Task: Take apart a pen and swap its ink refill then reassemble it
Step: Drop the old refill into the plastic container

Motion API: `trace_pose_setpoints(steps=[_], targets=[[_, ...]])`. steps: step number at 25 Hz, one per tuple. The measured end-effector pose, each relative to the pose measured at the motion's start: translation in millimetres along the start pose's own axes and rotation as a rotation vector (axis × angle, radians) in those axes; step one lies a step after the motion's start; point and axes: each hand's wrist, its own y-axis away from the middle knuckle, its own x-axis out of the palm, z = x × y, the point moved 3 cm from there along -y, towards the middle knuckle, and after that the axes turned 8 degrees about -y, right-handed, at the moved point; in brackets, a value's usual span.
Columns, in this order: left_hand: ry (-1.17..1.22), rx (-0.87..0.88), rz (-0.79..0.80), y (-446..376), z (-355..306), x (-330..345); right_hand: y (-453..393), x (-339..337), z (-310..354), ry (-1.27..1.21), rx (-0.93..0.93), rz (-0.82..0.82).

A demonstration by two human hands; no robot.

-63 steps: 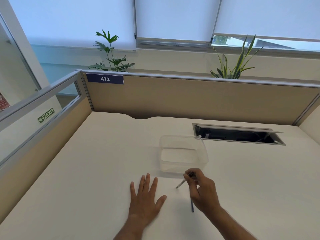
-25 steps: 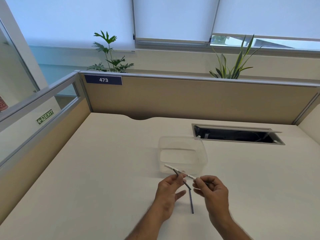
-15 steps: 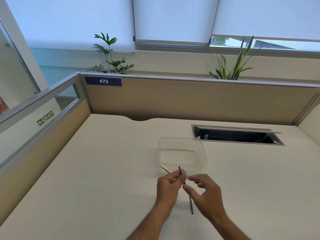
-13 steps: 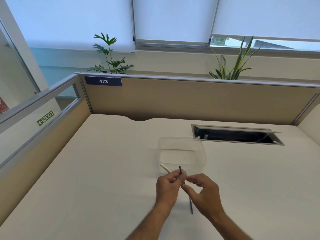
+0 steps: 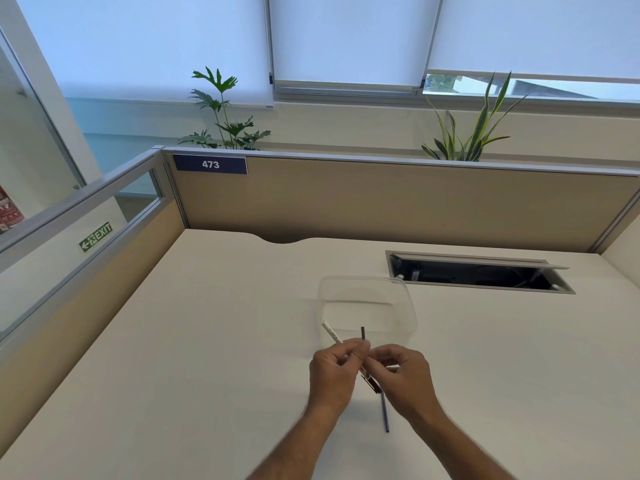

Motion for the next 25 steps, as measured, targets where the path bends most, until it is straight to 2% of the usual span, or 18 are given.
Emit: trace_pose_setpoints(steps=[5,9,18,21,25], targets=[[-0.193,0.109,-0.027,-11,4,-15,-30,-14,5,-0.034,0.034,-0.059],[-0.395,0.271,-0.007,-13,0,-23,-71,-18,12,0.259,-0.070,0.031],[-0.231,0.141,-0.156,-21,7,-30,-119,-7,-7,0.916,-0.272,0.286],[-0.209,0.115,-0.150,-21,8,-27,-120,-7,-11,0.992,-0.315,0.261],[-0.220,0.102,-0.123,-20,10,-25,-112,-14,-11,0.969,-0.328,0.169]])
